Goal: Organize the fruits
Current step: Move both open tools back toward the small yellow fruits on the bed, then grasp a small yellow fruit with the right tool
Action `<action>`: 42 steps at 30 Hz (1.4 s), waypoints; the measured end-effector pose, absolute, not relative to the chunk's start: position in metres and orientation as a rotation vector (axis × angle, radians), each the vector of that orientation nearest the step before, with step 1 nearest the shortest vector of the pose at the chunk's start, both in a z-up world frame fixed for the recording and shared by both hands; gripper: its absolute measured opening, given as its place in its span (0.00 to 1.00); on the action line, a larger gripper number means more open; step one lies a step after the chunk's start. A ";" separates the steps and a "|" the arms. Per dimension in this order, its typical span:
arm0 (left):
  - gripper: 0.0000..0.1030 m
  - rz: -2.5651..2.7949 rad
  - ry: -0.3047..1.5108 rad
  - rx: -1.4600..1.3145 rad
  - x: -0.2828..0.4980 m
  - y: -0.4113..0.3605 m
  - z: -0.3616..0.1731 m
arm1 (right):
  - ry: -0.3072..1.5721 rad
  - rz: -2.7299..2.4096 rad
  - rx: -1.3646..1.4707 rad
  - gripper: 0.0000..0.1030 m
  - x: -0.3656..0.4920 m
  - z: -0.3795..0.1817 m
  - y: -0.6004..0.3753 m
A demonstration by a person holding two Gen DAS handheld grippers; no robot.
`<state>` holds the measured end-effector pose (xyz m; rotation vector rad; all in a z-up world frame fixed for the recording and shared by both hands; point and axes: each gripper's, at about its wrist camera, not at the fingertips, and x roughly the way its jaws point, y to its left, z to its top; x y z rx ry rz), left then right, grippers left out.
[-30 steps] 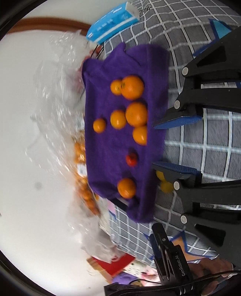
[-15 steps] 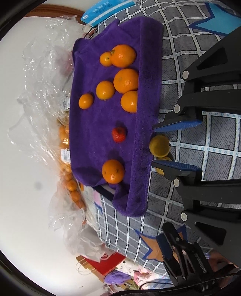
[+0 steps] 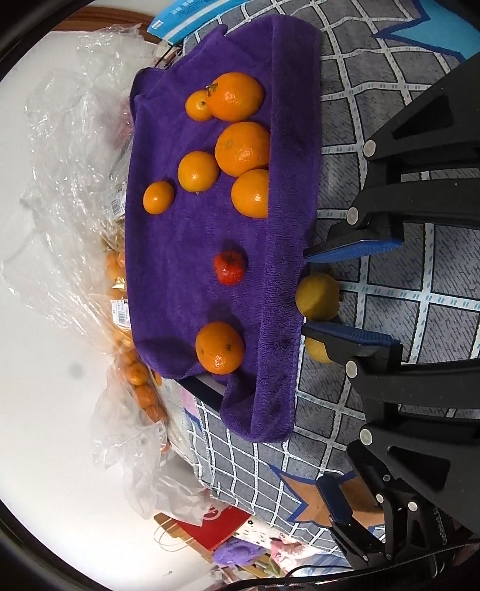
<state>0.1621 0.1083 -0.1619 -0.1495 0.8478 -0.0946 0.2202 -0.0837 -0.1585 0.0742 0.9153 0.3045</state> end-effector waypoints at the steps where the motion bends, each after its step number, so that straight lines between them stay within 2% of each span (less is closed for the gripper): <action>1: 0.71 -0.091 0.848 -0.144 0.162 0.108 -0.162 | 0.915 0.304 0.079 0.34 0.220 -0.159 -0.084; 14: 0.70 -0.098 0.826 -0.217 0.158 0.117 -0.162 | 0.887 0.298 0.075 0.36 0.219 -0.162 -0.081; 18: 0.70 -0.098 0.826 -0.218 0.158 0.118 -0.162 | 0.918 0.299 0.076 0.27 0.221 -0.164 -0.081; 31: 0.70 -0.112 0.828 -0.206 0.157 0.115 -0.162 | 0.888 0.192 -0.020 0.27 0.191 -0.151 -0.108; 42: 0.69 -0.116 0.825 -0.217 0.157 0.116 -0.162 | 0.912 0.124 -0.061 0.27 0.187 -0.166 -0.112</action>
